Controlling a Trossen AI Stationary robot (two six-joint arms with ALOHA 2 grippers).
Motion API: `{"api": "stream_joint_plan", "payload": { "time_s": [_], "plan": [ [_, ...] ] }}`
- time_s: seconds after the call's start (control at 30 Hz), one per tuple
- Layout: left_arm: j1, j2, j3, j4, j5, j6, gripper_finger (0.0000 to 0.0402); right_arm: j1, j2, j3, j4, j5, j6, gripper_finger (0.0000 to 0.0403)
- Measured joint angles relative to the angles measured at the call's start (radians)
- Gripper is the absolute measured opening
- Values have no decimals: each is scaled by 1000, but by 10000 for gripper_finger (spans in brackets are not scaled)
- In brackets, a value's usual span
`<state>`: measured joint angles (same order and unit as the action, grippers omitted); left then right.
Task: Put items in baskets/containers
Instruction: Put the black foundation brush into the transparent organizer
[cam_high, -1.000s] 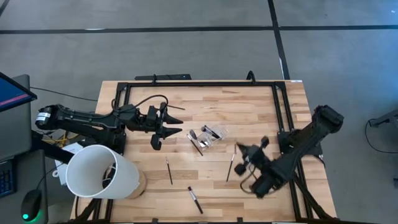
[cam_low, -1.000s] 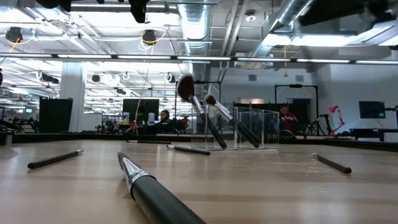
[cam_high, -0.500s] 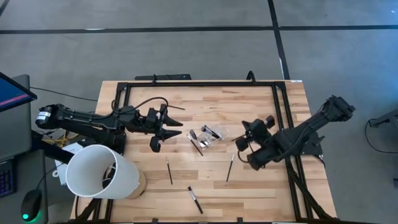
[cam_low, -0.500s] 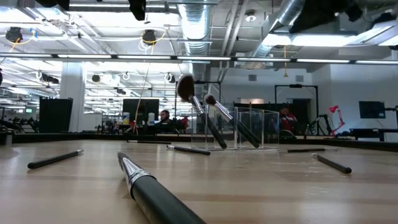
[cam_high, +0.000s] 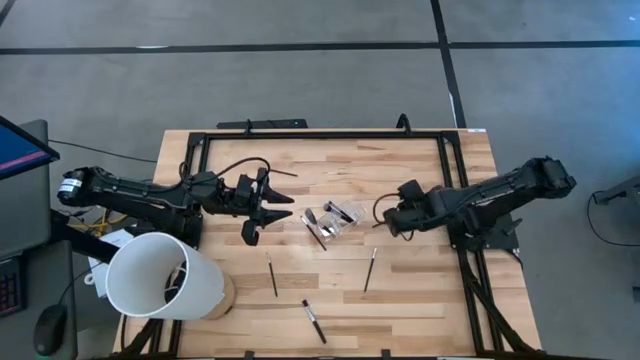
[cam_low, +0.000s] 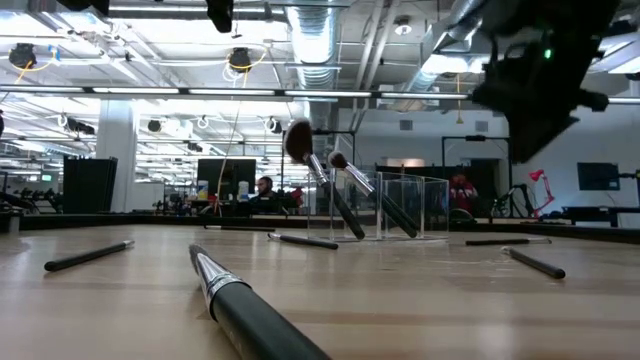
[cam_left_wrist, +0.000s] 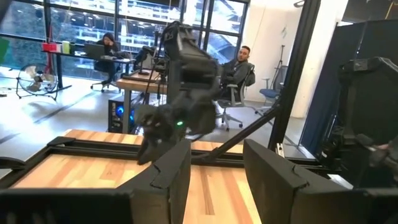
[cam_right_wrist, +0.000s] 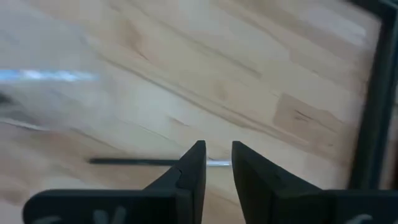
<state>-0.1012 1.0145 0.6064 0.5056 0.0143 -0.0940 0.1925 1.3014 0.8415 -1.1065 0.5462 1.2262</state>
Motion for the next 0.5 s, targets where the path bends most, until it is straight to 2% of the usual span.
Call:
{"api": "stream_joint_plan", "payload": {
  "time_s": [0.1,0.27,0.37,0.5],
  "plan": [
    [-3,0,0,-1,0,0,144,-57,0,-14,9,-77,-140,70],
    [-3,0,0,-3,0,9,144,-106,1,-14,87,-218,-600,70],
    [-2,0,0,-4,0,12,144,-130,11,-14,110,-301,-790,70],
    [-2,0,0,-4,0,36,144,-155,38,-14,108,-339,-989,70]
  ]
}}
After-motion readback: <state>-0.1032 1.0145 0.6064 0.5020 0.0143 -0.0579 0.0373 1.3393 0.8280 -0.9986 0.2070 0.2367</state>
